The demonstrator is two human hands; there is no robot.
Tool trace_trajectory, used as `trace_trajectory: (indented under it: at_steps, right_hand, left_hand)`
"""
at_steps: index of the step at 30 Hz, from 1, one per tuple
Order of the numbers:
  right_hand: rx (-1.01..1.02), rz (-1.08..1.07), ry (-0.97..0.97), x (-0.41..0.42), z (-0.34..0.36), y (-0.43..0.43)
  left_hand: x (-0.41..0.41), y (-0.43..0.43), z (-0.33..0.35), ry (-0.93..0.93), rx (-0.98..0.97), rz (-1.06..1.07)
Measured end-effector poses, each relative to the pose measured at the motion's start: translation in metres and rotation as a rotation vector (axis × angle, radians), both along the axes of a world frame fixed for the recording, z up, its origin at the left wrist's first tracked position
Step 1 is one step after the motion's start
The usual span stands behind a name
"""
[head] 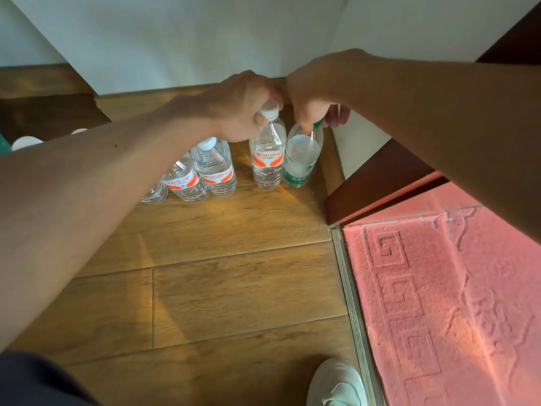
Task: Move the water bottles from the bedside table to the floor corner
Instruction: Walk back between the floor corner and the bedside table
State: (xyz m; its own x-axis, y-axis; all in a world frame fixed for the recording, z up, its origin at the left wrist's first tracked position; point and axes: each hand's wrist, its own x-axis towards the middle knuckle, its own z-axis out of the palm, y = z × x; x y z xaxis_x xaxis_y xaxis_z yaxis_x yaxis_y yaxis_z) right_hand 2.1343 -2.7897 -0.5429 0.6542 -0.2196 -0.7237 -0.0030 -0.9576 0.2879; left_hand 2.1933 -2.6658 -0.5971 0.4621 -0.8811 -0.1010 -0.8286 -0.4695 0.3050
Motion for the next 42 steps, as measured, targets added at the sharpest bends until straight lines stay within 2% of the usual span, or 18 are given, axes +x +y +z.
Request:
trace_trajectory:
  at_steps: [5, 15, 20, 28, 35, 42]
  right_hand:
    - [0.142, -0.093, -0.069, -0.001, 0.014, -0.003]
    - [0.178, -0.198, -0.096, 0.000, 0.015, -0.001]
    - [0.222, -0.186, -0.189, -0.001, 0.012, -0.001]
    - [0.245, -0.159, -0.200, -0.007, 0.012, 0.002]
    - [0.243, -0.168, -0.185, -0.008, 0.010, 0.005]
    - [0.276, -0.267, -0.097, -0.002, 0.002, 0.001]
  left_hand:
    - [-0.003, 0.004, 0.005, 0.058, -0.002, 0.043]
    - [-0.013, 0.007, 0.018, -0.027, 0.019, 0.060]
    - [-0.014, 0.005, 0.017, -0.088, 0.028, 0.114]
    - [-0.017, -0.001, 0.018, -0.101, 0.055, 0.202]
    - [-0.012, 0.000, 0.014, 0.012, 0.081, 0.245]
    - [-0.013, 0.007, 0.015, 0.085, 0.112, 0.186]
